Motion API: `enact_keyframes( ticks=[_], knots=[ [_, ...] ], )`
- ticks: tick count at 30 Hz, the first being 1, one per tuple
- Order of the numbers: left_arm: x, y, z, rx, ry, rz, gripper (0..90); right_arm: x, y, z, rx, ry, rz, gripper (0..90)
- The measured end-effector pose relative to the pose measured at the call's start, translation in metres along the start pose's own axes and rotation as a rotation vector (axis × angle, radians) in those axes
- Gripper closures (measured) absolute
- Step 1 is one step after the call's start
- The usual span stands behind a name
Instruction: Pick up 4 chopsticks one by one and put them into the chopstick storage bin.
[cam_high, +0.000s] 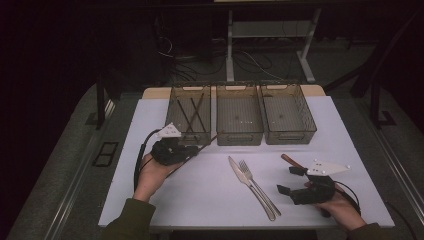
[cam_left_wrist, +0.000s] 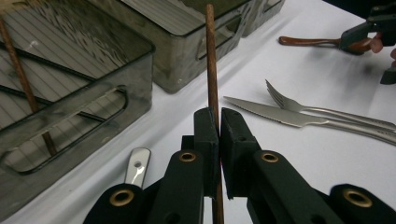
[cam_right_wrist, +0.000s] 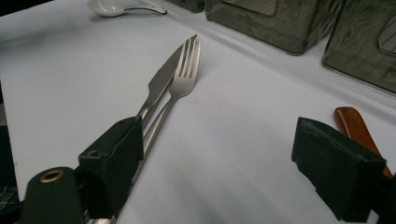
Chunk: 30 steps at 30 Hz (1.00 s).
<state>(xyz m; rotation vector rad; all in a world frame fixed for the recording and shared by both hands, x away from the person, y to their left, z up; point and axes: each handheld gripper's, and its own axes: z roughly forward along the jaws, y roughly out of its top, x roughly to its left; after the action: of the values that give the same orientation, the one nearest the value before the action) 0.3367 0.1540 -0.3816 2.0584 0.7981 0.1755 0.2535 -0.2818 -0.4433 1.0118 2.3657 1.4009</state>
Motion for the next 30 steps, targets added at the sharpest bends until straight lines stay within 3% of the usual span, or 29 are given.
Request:
enact_keyframes(
  ticks=[12, 30],
  knots=[
    [0.015, 0.006, -0.001, -0.025, 0.042, -0.02, 84.5, 0.0, 0.0, 0.0, -0.002, -0.001, 0.005, 16.6],
    [0.045, 0.037, 0.001, -0.045, 0.113, -0.054, 84.5, -0.001, 0.0, -0.001, -0.007, -0.005, 0.009, 16.6]
  ],
)
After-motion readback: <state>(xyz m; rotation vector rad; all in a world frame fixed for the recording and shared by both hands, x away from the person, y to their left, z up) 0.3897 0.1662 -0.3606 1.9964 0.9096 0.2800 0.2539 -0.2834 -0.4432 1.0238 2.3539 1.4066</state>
